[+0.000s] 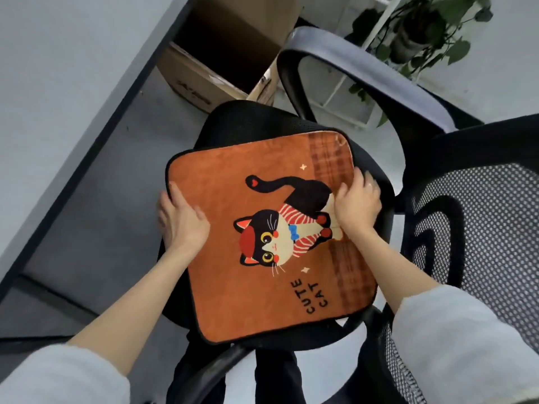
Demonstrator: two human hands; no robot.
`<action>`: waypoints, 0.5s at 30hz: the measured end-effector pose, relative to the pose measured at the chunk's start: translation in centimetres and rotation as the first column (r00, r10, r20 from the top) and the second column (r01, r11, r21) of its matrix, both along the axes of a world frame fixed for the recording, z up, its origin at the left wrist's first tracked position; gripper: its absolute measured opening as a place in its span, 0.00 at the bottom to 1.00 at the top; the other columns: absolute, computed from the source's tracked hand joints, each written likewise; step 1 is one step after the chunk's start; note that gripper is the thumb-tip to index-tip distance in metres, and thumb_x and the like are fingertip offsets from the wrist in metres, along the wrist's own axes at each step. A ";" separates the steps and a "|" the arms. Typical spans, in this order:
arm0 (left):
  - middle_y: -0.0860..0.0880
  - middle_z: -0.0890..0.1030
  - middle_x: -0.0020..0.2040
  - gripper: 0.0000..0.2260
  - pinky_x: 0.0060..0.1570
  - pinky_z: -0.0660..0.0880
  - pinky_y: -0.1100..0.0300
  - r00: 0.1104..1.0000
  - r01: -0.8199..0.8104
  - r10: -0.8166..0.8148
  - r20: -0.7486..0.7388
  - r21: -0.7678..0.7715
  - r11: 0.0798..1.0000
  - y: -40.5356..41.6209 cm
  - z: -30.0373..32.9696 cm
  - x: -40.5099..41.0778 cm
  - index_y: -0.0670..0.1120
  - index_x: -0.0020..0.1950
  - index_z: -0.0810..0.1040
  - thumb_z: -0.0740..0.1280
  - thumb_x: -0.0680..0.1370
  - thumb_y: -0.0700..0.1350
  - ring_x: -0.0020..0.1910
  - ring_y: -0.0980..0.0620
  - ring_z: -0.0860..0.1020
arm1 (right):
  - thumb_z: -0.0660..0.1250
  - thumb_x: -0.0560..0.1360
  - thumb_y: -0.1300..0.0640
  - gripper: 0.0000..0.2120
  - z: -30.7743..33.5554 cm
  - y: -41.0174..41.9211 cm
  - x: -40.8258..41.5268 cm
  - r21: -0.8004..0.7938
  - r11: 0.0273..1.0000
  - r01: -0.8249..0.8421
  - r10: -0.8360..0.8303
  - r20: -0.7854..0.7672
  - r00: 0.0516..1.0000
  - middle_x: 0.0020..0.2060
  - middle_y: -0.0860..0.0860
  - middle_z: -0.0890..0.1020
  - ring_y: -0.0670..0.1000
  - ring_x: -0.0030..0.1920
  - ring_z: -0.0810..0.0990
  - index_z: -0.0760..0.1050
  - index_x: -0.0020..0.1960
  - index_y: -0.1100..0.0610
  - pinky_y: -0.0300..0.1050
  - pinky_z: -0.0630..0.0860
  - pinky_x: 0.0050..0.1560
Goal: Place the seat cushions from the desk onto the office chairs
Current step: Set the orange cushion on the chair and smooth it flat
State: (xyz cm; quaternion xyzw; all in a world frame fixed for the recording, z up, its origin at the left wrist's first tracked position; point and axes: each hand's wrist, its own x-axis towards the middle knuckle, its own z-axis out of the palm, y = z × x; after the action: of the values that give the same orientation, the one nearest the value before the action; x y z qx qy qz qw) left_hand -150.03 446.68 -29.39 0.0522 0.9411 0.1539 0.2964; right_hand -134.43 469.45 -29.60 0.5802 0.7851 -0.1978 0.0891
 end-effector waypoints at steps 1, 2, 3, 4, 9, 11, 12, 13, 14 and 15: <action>0.42 0.44 0.77 0.29 0.73 0.48 0.43 0.990 0.115 -0.117 -0.078 -0.024 0.993 1.2 -0.8 -0.4 0.47 0.77 0.42 0.54 0.81 0.46 0.76 0.41 0.47 | 0.55 0.80 0.54 0.24 -0.7 0.5 -1.1 0.046 0.993 -0.106 0.108 -0.025 0.994 0.75 0.58 0.59 0.59 0.75 0.56 0.58 0.75 0.57 0.59 0.57 0.72; 0.43 0.43 0.78 0.29 0.73 0.44 0.42 0.961 0.232 -0.237 -0.141 -0.051 0.971 2.4 -1.3 -0.7 0.47 0.77 0.42 0.54 0.81 0.48 0.76 0.42 0.44 | 0.54 0.80 0.52 0.24 -1.0 0.9 -2.0 0.090 0.974 -0.206 0.211 -0.045 0.977 0.76 0.57 0.58 0.58 0.76 0.54 0.58 0.75 0.56 0.59 0.54 0.74; 0.43 0.42 0.78 0.28 0.73 0.42 0.41 0.917 0.342 -0.348 -0.193 -0.062 0.937 4.2 -2.3 -1.1 0.47 0.77 0.43 0.53 0.81 0.50 0.76 0.43 0.42 | 0.54 0.80 0.51 0.24 -2.0 1.5 -3.1 0.124 0.948 -0.292 0.301 -0.057 0.952 0.76 0.57 0.56 0.58 0.76 0.52 0.58 0.75 0.55 0.59 0.51 0.74; 0.44 0.42 0.78 0.28 0.73 0.41 0.42 0.859 0.448 -0.449 -0.246 -0.065 0.892 5.9 -2.9 -1.2 0.48 0.77 0.43 0.52 0.81 0.51 0.76 0.43 0.41 | 0.53 0.80 0.49 0.25 -2.6 2.0 -4.0 0.152 0.919 -0.363 0.375 -0.058 0.925 0.76 0.56 0.55 0.58 0.77 0.51 0.57 0.75 0.54 0.59 0.49 0.74; 0.47 0.51 0.78 0.27 0.74 0.45 0.42 0.539 0.769 -0.727 -0.427 -0.104 0.631 12.7 -8.1 -0.2 0.46 0.77 0.52 0.49 0.79 0.54 0.77 0.45 0.49 | 0.48 0.79 0.45 0.27 -8.2 3.6 -4.9 0.269 0.789 -0.553 0.573 0.005 0.820 0.76 0.58 0.56 0.59 0.76 0.52 0.56 0.76 0.53 0.61 0.47 0.74; 0.47 0.52 0.78 0.27 0.73 0.45 0.41 0.506 0.758 -0.734 -0.454 -0.171 0.629 12.7 -9.5 0.2 0.47 0.77 0.52 0.48 0.79 0.55 0.77 0.45 0.50 | 0.47 0.80 0.45 0.27 -9.3 3.2 -4.4 0.337 0.765 -0.549 0.570 0.040 0.820 0.76 0.59 0.57 0.60 0.76 0.54 0.56 0.76 0.54 0.62 0.48 0.74; 0.47 0.52 0.78 0.27 0.73 0.45 0.41 0.500 0.749 -0.726 -0.472 -0.185 0.636 12.7 -10.4 0.4 0.47 0.77 0.52 0.49 0.79 0.55 0.77 0.45 0.51 | 0.47 0.80 0.46 0.26 -10.2 3.1 -4.4 0.351 0.764 -0.542 0.561 0.054 0.826 0.76 0.59 0.57 0.60 0.76 0.54 0.56 0.76 0.54 0.62 0.47 0.74; 0.47 0.52 0.78 0.27 0.73 0.45 0.41 0.496 0.748 -0.723 -0.481 -0.186 0.637 12.8 -10.8 0.6 0.47 0.77 0.51 0.49 0.79 0.54 0.77 0.45 0.51 | 0.47 0.80 0.46 0.26 -10.7 3.1 -4.5 0.362 0.764 -0.533 0.550 0.065 0.833 0.76 0.59 0.57 0.59 0.76 0.54 0.55 0.76 0.53 0.62 0.47 0.74; 0.47 0.52 0.78 0.27 0.73 0.45 0.41 0.489 0.754 -0.727 -0.481 -0.186 0.630 12.9 -11.0 0.7 0.48 0.77 0.51 0.49 0.79 0.54 0.77 0.45 0.50 | 0.46 0.80 0.47 0.26 -11.0 2.9 -4.4 0.365 0.765 -0.530 0.543 0.076 0.836 0.76 0.59 0.57 0.59 0.76 0.54 0.54 0.76 0.53 0.62 0.47 0.74; 0.47 0.51 0.78 0.27 0.73 0.45 0.41 0.486 0.755 -0.730 -0.479 -0.190 0.627 12.9 -11.1 0.6 0.48 0.77 0.50 0.49 0.79 0.54 0.77 0.45 0.50 | 0.46 0.80 0.47 0.26 -11.2 2.9 -4.5 0.367 0.763 -0.533 0.542 0.087 0.836 0.76 0.59 0.57 0.59 0.76 0.54 0.54 0.76 0.53 0.63 0.48 0.74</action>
State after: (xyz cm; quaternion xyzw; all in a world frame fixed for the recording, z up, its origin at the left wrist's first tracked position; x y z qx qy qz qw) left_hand -149.41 459.58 -40.51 0.4986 0.8639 0.0128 0.0697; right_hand -138.89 472.35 -40.82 0.3347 0.9420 -0.0167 0.0198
